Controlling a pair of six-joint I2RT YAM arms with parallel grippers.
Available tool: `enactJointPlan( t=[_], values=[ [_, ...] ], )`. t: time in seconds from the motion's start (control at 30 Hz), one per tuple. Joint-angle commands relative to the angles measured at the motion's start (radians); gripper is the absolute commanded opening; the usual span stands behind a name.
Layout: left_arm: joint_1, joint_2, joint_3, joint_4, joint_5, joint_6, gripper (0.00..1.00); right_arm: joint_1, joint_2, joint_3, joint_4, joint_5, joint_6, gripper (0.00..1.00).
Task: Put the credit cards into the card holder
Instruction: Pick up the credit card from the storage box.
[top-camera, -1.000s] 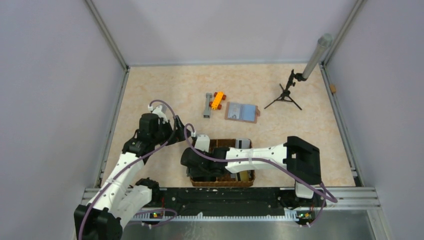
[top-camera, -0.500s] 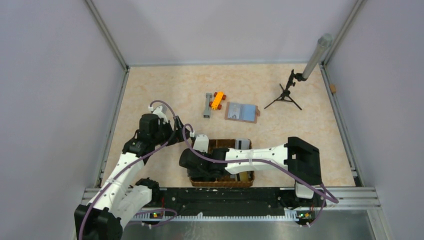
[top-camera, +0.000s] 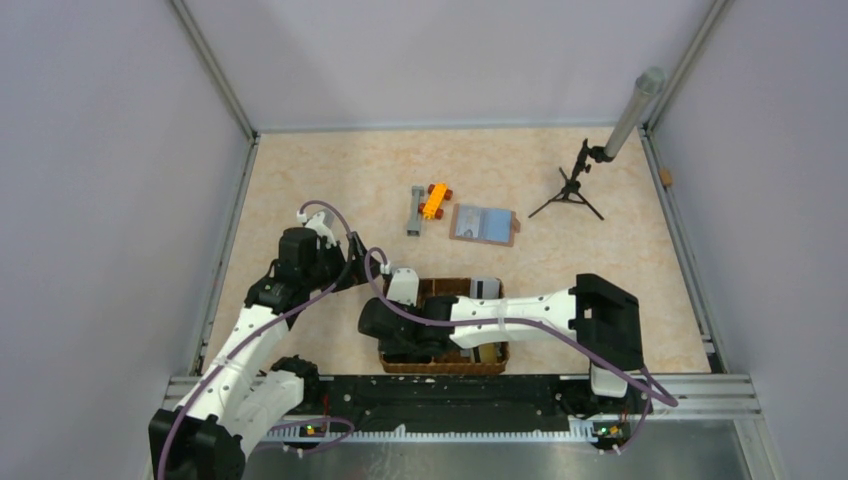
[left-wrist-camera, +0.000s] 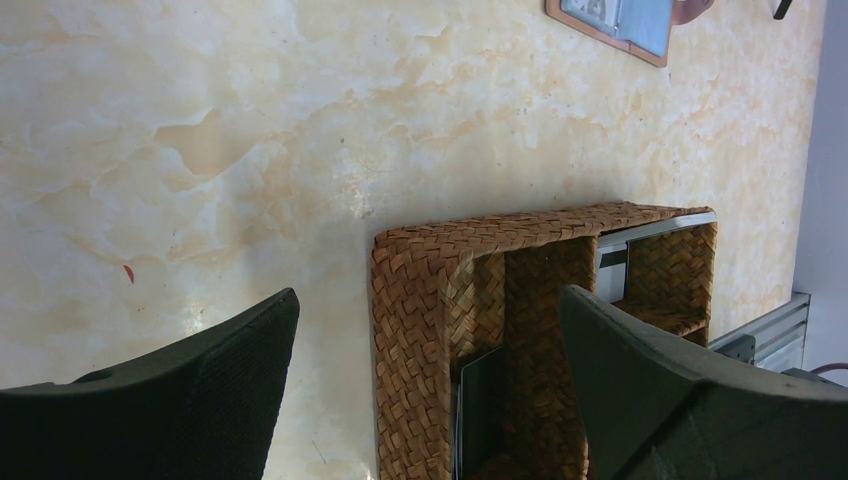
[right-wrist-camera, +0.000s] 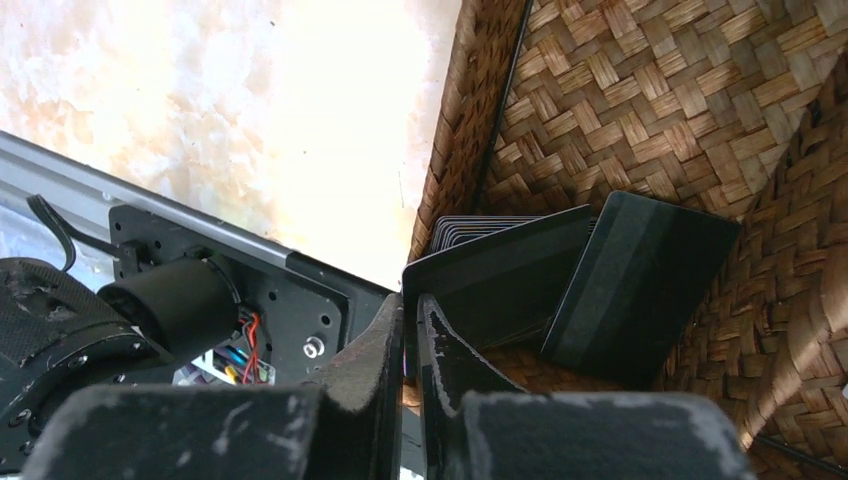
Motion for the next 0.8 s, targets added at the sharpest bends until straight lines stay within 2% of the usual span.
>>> enactJointPlan(
  t=[0.0, 0.77],
  values=[
    [0.007, -0.022, -0.006, 0.031, 0.009, 0.004, 0.99, 0.022, -0.010, 0.062, -0.022, 0.046, -0.006, 0.02],
    [0.010, -0.022, 0.001, 0.017, -0.011, 0.006, 0.99, 0.055, 0.023, 0.152, -0.315, 0.206, -0.028, 0.00]
  ],
)
